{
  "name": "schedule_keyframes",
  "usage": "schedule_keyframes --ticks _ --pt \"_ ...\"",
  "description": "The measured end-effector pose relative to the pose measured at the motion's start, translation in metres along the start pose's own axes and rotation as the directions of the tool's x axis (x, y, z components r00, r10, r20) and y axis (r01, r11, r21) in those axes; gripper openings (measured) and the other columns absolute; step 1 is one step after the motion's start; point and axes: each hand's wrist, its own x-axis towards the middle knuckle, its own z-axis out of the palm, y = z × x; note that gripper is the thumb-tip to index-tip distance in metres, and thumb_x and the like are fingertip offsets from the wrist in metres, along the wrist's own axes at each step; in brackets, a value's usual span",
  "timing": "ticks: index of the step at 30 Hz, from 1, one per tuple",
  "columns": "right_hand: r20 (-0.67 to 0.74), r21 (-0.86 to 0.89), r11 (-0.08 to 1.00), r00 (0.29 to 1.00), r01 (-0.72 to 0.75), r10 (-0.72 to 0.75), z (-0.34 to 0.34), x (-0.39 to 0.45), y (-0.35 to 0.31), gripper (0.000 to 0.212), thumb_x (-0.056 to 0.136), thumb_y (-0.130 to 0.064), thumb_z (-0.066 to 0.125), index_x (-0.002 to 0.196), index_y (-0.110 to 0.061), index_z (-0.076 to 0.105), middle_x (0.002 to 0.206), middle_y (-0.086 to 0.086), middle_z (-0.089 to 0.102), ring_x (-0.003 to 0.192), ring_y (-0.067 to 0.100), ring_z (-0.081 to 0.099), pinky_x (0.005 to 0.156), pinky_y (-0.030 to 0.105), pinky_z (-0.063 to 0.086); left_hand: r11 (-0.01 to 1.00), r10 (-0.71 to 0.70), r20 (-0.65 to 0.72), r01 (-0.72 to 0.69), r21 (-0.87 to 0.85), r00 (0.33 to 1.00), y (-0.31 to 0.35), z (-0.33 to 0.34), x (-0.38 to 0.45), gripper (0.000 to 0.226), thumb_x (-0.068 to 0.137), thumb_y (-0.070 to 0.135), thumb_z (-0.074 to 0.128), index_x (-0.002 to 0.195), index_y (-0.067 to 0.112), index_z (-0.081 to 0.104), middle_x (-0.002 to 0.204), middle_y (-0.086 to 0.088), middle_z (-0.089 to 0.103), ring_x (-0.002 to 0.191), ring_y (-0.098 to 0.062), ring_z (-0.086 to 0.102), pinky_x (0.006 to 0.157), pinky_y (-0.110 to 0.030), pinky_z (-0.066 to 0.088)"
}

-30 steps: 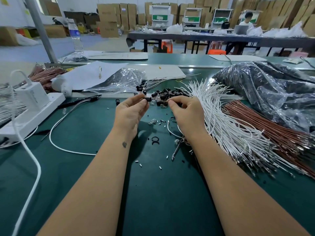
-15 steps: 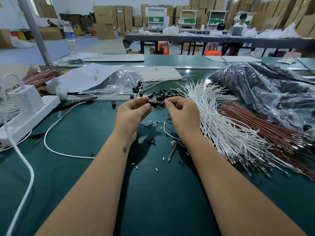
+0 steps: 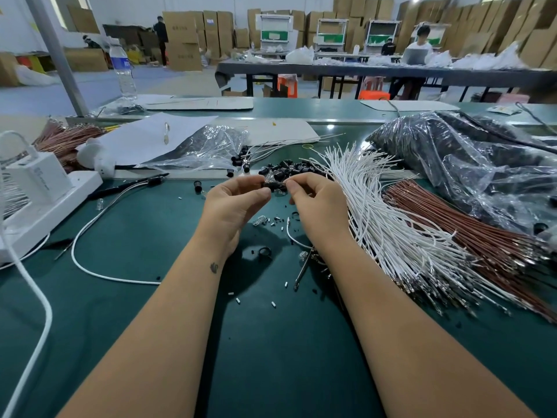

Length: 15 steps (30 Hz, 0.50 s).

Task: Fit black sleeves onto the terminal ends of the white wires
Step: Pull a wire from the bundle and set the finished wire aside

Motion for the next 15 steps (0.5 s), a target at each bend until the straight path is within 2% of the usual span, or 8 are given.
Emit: schedule_keyframes --ticks 2,4,7,9,12,15 --pt "0.044 -0.014 1.0 0.999 0.013 -0.012 0.0008 -0.0004 0.0011 0.012 0.093 -0.021 0.062 0.085 -0.027 0.069 0.072 -0.004 0.067 0.067 0.016 0.064 0.067 0.038 0.054 0.999 -0.014 0.023 0.012 0.052 1.0 0.0003 0.002 -0.0017 0.02 0.077 -0.012 0.067 0.085 0.007 0.068 0.069 -0.002 0.071 0.068 -0.013 0.068 0.071 -0.02 0.057" --pt "0.075 -0.018 1.0 0.997 0.022 -0.021 0.002 0.0002 0.0031 0.016 0.095 -0.017 0.056 0.093 -0.024 0.07 0.072 -0.004 0.066 0.054 0.004 0.054 0.055 0.028 0.045 0.993 0.0 0.015 -0.002 0.116 1.0 0.0004 0.0019 -0.0025 0.022 0.077 -0.012 0.068 0.083 0.009 0.069 0.068 0.0 0.071 0.068 -0.013 0.068 0.074 -0.021 0.057" --pt "0.117 -0.019 0.999 0.993 0.032 -0.029 0.0025 0.0 0.0047 0.028 0.099 -0.01 0.044 0.111 -0.023 0.065 0.078 -0.005 0.066 0.045 -0.003 0.045 0.047 0.012 0.033 0.982 0.035 -0.012 -0.032 0.189 0.999 0.0009 -0.0001 -0.0021 0.025 0.077 -0.012 0.067 0.081 0.012 0.071 0.073 -0.003 0.07 0.073 -0.015 0.066 0.078 -0.023 0.057" --pt "0.149 -0.059 0.996 0.987 0.065 -0.055 0.0025 -0.0015 0.0048 0.03 0.099 -0.009 0.043 0.117 -0.022 0.063 0.081 -0.005 0.067 0.047 -0.005 0.046 0.047 0.01 0.033 0.98 0.023 -0.033 -0.016 0.196 0.999 0.0012 -0.0008 -0.0013 0.026 0.081 -0.012 0.062 0.081 0.012 0.072 0.078 -0.007 0.072 0.077 -0.017 0.068 0.078 -0.024 0.057" --pt "0.185 -0.097 0.991 0.98 0.093 -0.074 0.0029 -0.0028 0.0027 0.029 0.098 -0.009 0.045 0.117 -0.02 0.064 0.083 -0.004 0.067 0.052 -0.005 0.047 0.052 0.011 0.035 0.988 -0.004 -0.05 0.012 0.151 0.999 0.0013 0.0011 -0.0013 0.023 0.087 -0.007 0.057 0.08 0.008 0.073 0.079 -0.008 0.074 0.076 -0.017 0.072 0.071 -0.02 0.056" --pt "0.211 -0.122 0.983 0.971 0.136 -0.108 0.0018 -0.0038 -0.0013 0.023 0.094 -0.012 0.055 0.112 -0.017 0.067 0.088 -0.004 0.067 0.07 0.0 0.054 0.063 0.01 0.041 0.977 0.063 -0.025 -0.056 0.206 0.998 0.0 0.0023 -0.0032 0.021 0.088 -0.005 0.06 0.082 0.012 0.072 0.08 -0.008 0.072 0.074 -0.014 0.07 0.069 -0.019 0.055"
